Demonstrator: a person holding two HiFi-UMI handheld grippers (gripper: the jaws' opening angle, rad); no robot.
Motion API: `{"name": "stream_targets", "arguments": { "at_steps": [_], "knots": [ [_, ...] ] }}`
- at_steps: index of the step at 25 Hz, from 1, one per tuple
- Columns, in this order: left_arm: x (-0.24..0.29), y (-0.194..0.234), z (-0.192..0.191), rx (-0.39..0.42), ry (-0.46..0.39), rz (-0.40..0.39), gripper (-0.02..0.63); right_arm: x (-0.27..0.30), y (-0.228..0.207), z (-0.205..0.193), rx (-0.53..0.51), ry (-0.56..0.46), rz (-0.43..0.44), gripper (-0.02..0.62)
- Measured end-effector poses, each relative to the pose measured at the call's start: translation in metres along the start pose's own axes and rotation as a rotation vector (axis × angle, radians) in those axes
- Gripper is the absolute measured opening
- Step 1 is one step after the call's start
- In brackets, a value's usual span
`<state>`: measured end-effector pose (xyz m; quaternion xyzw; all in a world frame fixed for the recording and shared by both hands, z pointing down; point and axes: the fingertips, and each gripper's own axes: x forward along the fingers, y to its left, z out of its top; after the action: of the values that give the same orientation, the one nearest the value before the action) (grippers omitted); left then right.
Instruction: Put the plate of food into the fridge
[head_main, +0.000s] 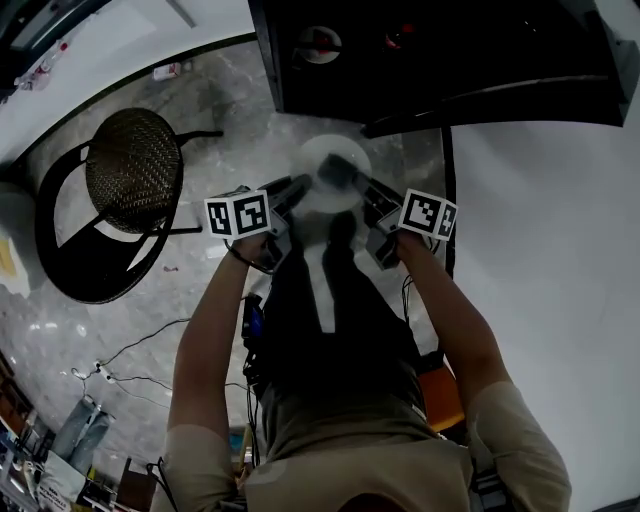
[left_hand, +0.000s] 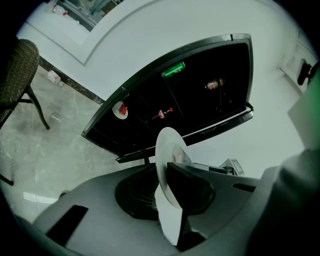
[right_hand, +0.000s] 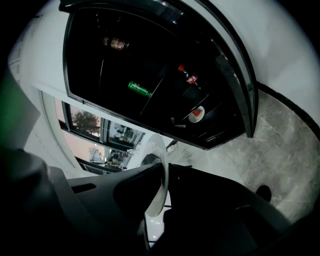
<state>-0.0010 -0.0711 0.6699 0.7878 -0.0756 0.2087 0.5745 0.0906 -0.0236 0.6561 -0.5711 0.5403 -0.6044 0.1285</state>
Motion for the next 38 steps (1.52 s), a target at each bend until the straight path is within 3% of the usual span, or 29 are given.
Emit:
{"name": "stream_targets", "arguments": {
  "at_steps": [7, 13, 26, 38],
  "knots": [
    [0.027, 0.027, 0.01, 0.003, -0.002, 0.0, 0.054, 0.023, -0.03, 0.014, 0.012, -0.019, 0.001, 0.031],
    [0.044, 0.05, 0.024, -0.031, -0.051, 0.02, 0.054, 0.05, -0.046, 0.032, -0.005, -0.027, -0.002, 0.031],
    [0.075, 0.063, 0.053, -0.075, -0.091, -0.005, 0.048, 0.072, -0.063, 0.07, -0.012, -0.058, 0.017, 0.031],
    [0.093, 0.072, 0.078, -0.047, -0.175, -0.057, 0.048, 0.092, -0.072, 0.095, 0.033, -0.065, 0.032, 0.029]
  ]
}}
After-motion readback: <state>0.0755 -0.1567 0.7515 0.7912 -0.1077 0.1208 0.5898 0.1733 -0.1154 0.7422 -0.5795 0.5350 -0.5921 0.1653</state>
